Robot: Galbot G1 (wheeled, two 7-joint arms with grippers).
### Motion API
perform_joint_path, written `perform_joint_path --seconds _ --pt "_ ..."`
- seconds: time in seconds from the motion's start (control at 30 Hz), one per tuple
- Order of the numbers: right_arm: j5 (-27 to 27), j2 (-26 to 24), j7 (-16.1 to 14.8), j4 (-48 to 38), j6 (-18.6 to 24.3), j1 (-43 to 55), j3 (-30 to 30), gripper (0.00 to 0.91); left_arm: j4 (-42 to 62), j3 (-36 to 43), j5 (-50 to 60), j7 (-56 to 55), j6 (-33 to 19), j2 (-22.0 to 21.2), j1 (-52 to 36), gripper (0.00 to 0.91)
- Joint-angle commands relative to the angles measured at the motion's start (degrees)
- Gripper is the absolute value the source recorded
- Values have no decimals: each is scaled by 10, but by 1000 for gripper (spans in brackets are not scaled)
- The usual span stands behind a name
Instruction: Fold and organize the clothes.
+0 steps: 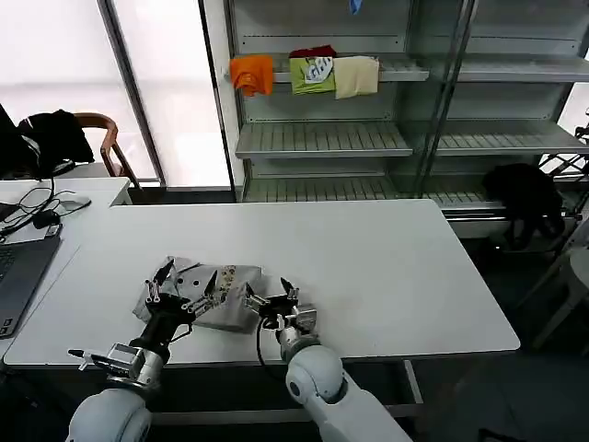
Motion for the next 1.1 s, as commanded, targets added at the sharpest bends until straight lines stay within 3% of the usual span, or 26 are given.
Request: perform_joint_path --seconds 0.03,0.17,0.3,0.43,0.5,0.63,1.1 --pt "69 31 19 -16 -22 19 -35 907 1 -19 -10 19 -9 -4 21 907" --pt "74 31 22 -13 -22 11 -39 786 6 -17 -10 19 -11 -5 23 907" --pt "78 34 31 -18 -18 6 -37 363 7 -16 -11 19 -11 -7 24 907" --pt "78 32 30 -17 -11 4 -36 272 8 -15 -11 20 -11 -6 23 907" --pt "78 32 32 -14 -6 3 -34 121 9 -14 -11 20 -11 -6 22 907" --pt "75 32 34 -10 -1 4 -33 0 9 -13 -11 20 -11 -7 22 907" --pt "67 -4 37 16 6 7 -13 0 9 -13 -12 20 -11 -6 24 907"
